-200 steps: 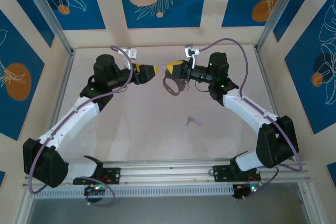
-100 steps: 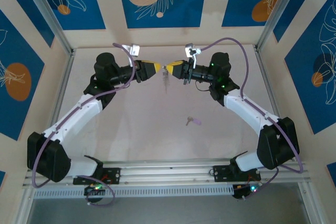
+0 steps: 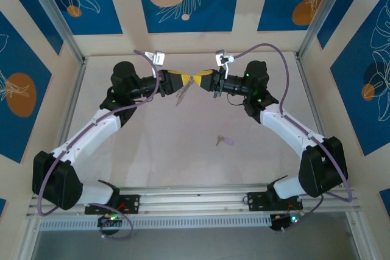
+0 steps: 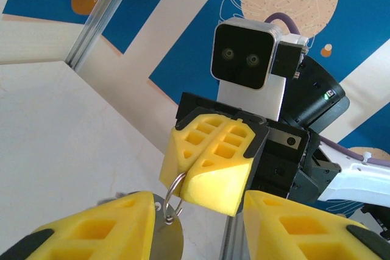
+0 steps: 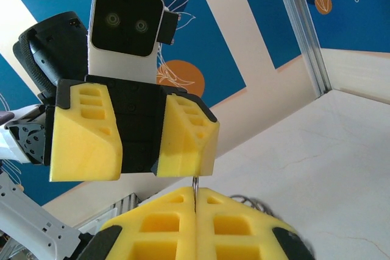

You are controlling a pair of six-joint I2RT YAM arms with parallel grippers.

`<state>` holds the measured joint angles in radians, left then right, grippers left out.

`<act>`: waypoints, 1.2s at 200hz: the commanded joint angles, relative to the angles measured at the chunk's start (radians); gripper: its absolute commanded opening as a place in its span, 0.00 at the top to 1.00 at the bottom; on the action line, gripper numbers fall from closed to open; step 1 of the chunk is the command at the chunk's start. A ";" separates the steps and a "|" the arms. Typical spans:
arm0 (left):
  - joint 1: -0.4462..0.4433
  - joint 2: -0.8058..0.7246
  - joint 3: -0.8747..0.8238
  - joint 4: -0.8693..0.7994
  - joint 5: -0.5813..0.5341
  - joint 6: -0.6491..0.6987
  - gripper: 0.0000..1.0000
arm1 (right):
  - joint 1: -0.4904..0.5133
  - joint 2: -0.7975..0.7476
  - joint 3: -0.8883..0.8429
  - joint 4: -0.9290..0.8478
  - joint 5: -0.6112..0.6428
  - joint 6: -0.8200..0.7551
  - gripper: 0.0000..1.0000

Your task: Put the keys on the keyring

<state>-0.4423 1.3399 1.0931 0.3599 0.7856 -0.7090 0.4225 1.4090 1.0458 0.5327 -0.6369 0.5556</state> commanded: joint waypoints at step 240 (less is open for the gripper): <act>-0.062 0.056 0.005 0.133 0.063 -0.008 0.95 | 0.002 -0.042 -0.010 0.030 -0.012 0.022 1.00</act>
<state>-0.4793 1.3949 1.0927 0.4347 0.8036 -0.7307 0.4225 1.3891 1.0451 0.5533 -0.6369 0.5766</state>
